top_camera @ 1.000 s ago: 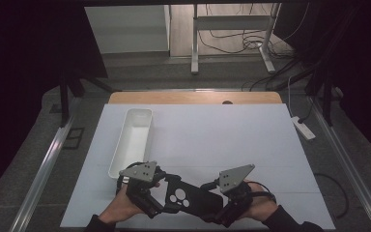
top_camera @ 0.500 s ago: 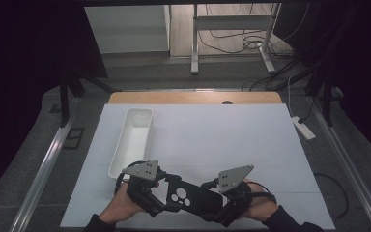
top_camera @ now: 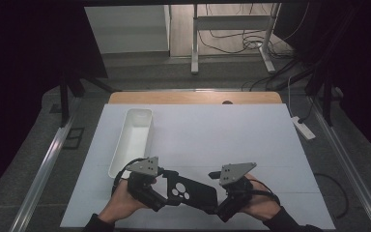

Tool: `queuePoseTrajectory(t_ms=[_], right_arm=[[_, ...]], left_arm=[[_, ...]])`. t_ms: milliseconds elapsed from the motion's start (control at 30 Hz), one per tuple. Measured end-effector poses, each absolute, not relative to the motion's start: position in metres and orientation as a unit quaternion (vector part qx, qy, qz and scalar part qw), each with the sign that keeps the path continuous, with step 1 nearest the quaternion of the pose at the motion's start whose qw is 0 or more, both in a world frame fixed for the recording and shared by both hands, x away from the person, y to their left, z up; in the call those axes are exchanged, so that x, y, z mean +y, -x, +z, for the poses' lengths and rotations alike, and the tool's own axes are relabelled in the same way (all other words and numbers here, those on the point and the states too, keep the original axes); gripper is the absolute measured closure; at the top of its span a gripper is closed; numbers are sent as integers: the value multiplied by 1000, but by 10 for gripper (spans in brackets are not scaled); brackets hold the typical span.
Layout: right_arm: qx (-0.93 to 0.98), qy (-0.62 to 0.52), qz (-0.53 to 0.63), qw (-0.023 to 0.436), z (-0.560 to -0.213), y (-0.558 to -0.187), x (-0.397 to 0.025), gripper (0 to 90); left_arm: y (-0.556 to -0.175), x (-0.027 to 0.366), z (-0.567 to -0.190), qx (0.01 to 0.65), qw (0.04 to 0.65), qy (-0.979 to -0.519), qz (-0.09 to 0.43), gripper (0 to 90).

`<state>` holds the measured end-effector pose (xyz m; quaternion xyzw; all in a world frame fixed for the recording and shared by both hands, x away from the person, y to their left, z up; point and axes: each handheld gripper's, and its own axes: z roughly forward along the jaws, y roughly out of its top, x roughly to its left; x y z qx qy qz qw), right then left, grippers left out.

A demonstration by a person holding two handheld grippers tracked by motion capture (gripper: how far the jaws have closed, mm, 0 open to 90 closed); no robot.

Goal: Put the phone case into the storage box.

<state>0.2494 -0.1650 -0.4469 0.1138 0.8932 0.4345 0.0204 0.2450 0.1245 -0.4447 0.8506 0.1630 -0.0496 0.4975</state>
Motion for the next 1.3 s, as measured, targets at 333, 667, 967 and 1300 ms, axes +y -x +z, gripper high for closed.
queuePoseTrajectory(t_ms=[333, 667, 967, 1300], right_arm=[[896, -150, 416, 49, -450, -250, -168, 0], [891, -189, 410, 53, -452, -254, -171, 0], [895, -198, 393, 71, -455, -254, -165, 0], [896, -220, 368, 118, -457, -254, -156, 0]], left_arm=[[-254, 129, -440, 209, 480, -852, -24, 157], [-267, 127, -439, 251, 466, -848, -11, 157], [-271, 117, -434, 273, 456, -847, -16, 156], [-270, 107, -428, 281, 456, -844, -25, 155]])
